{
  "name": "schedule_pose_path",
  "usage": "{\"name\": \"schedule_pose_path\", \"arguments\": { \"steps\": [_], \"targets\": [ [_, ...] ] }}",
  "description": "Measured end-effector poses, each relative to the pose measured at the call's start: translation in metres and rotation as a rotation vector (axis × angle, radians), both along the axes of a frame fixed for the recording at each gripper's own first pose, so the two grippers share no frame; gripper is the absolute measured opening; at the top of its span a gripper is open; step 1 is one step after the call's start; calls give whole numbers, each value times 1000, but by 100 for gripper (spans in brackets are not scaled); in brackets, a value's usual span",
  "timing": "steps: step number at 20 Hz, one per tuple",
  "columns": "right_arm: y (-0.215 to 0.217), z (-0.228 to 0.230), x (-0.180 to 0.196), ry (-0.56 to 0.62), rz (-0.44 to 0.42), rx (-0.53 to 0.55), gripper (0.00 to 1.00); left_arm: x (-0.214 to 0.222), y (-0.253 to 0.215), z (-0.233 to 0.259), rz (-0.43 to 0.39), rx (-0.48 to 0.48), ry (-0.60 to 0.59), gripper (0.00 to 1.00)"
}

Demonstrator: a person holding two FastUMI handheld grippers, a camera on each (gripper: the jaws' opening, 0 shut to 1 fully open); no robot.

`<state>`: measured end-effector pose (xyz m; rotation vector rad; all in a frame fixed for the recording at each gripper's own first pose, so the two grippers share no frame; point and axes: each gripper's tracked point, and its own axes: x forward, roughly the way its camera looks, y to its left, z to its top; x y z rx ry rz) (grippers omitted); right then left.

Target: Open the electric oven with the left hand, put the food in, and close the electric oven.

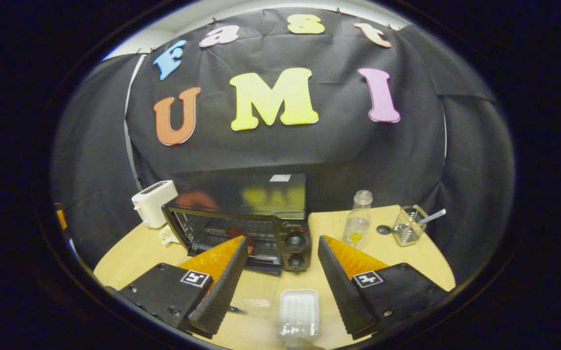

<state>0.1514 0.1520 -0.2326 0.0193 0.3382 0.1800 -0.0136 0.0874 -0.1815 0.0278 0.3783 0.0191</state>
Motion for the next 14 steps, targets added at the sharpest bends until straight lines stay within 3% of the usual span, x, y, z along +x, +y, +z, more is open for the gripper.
{"name": "schedule_pose_path", "arguments": {
  "steps": [5, 14],
  "targets": [
    [-71, 24, -35, -23, -1, -36, 93, 1, -44, -22, -4, -21, 39, 97],
    [-207, 19, -71, -21, -26, -132, 97, -14, -111, -97, 63, -8, 208, 97]
  ]
}}
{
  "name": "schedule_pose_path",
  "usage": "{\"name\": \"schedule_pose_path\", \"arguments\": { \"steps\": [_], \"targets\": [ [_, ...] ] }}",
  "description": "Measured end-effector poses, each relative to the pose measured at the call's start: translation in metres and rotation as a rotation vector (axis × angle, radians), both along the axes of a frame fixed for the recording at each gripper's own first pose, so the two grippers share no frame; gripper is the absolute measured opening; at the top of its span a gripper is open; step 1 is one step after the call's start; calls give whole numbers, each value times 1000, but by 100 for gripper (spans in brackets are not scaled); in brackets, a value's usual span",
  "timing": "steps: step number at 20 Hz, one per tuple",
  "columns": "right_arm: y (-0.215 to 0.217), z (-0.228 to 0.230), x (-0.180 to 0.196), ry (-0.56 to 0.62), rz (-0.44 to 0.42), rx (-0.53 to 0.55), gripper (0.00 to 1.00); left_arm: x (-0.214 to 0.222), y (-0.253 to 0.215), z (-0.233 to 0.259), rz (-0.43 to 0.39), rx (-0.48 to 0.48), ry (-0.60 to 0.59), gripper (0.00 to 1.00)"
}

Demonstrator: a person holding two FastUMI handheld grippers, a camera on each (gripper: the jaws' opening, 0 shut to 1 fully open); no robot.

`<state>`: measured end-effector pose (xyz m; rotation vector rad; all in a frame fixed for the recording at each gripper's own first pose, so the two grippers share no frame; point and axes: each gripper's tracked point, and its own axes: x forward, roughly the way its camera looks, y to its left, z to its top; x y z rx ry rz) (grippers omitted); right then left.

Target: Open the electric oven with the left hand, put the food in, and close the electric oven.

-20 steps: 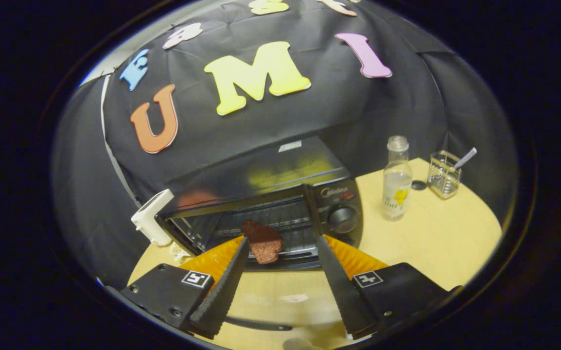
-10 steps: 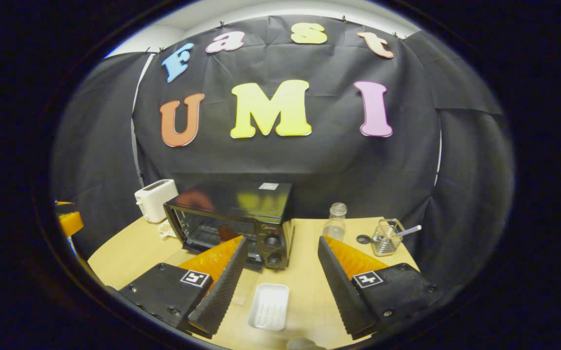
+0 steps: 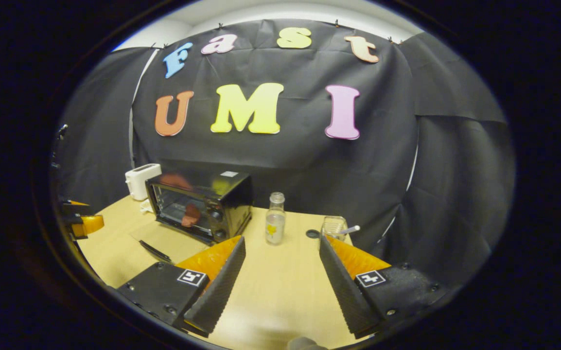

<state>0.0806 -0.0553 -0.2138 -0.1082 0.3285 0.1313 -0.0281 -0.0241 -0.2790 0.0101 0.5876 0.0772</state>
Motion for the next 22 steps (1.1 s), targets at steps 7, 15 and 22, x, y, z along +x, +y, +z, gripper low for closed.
{"name": "schedule_pose_path", "arguments": {
  "steps": [7, 15, 22],
  "targets": [
    [-29, 22, -28, 27, -128, -1, 97, -5, -34, -88, -87, -52, 132, 97],
    [-31, 69, -75, 21, -347, 42, 97, 20, -30, -168, -180, -70, 208, 98],
    [-27, 93, -89, 8, -402, -34, 97, 49, -37, -187, -210, -51, 199, 97]
  ]
}}
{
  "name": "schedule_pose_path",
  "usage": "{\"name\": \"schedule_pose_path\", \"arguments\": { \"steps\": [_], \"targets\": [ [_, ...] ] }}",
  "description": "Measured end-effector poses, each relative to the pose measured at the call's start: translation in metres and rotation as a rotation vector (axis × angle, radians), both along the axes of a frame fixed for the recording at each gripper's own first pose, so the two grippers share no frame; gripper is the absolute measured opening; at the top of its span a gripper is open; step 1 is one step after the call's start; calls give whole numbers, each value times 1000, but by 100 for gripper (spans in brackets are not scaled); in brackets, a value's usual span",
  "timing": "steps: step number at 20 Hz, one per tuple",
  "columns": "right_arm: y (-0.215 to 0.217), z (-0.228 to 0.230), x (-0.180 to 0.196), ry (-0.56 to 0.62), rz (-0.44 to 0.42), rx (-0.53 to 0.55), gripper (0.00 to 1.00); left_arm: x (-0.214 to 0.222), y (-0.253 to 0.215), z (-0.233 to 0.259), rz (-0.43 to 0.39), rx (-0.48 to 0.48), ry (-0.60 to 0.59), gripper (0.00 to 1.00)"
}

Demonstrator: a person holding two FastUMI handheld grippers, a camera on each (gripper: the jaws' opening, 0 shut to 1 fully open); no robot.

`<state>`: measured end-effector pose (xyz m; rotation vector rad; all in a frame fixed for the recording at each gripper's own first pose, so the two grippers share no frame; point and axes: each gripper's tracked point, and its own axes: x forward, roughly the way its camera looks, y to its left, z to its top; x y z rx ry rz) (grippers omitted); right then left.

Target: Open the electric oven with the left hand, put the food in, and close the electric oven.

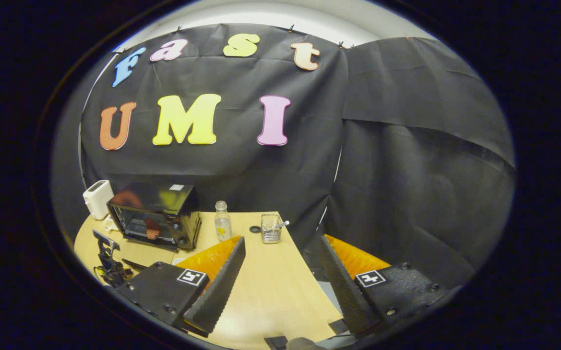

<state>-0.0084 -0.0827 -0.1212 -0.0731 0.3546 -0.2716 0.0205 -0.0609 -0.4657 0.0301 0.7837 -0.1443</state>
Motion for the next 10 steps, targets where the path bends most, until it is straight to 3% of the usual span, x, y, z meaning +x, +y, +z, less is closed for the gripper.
{"name": "schedule_pose_path", "arguments": {
  "steps": [10],
  "targets": [
    [-1, -10, -2, 23, -24, 28, 97, 11, 0, 14, 2, -30, 20, 98]
  ]
}}
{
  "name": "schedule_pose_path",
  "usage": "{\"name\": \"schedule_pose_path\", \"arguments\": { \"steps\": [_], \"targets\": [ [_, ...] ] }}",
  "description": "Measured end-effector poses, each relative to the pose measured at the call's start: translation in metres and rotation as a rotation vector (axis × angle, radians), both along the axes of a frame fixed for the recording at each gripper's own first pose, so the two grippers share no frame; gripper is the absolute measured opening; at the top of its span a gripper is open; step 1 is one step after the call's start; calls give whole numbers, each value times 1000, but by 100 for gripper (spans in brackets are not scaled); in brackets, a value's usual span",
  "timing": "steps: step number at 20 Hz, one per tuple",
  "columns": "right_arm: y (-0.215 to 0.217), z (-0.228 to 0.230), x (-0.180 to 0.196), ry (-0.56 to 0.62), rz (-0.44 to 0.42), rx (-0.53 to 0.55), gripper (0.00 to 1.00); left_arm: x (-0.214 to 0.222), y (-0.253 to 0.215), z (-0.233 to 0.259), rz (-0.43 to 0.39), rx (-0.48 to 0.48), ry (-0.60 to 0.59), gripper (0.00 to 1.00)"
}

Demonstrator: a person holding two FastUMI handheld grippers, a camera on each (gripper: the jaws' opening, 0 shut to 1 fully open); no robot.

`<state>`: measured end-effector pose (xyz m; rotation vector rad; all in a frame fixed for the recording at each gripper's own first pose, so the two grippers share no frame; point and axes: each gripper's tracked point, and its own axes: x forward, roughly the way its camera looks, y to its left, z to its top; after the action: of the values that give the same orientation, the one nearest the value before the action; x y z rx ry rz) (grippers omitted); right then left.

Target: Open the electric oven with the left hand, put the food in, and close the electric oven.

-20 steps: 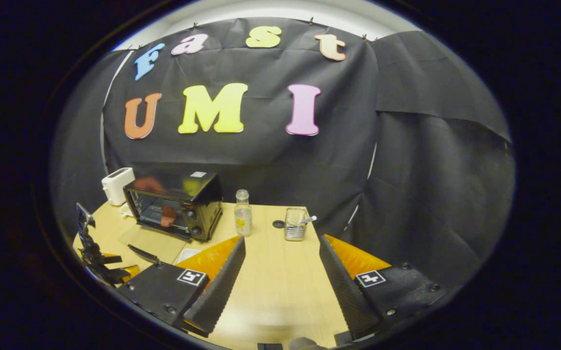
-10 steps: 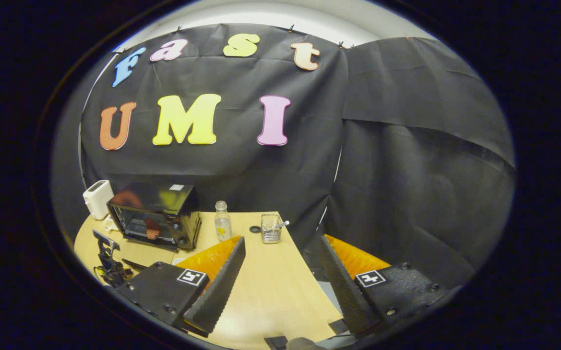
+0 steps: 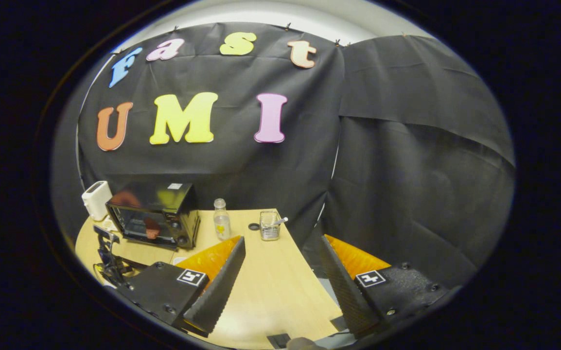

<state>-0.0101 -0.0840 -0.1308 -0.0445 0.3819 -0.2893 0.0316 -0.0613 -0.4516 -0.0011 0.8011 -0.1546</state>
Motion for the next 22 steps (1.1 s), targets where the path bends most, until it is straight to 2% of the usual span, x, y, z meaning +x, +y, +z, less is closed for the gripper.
{"name": "schedule_pose_path", "arguments": {
  "steps": [9, 19, 22],
  "targets": [
    [12, -9, 8, 8, 7, 49, 97, 36, 11, 59, 0, -32, -84, 98],
    [11, -14, 0, -9, -16, 101, 97, 66, 22, 98, -23, -29, -154, 97],
    [9, -13, -4, -16, -22, 104, 97, 85, 20, 126, -51, -3, -251, 97]
  ]
}}
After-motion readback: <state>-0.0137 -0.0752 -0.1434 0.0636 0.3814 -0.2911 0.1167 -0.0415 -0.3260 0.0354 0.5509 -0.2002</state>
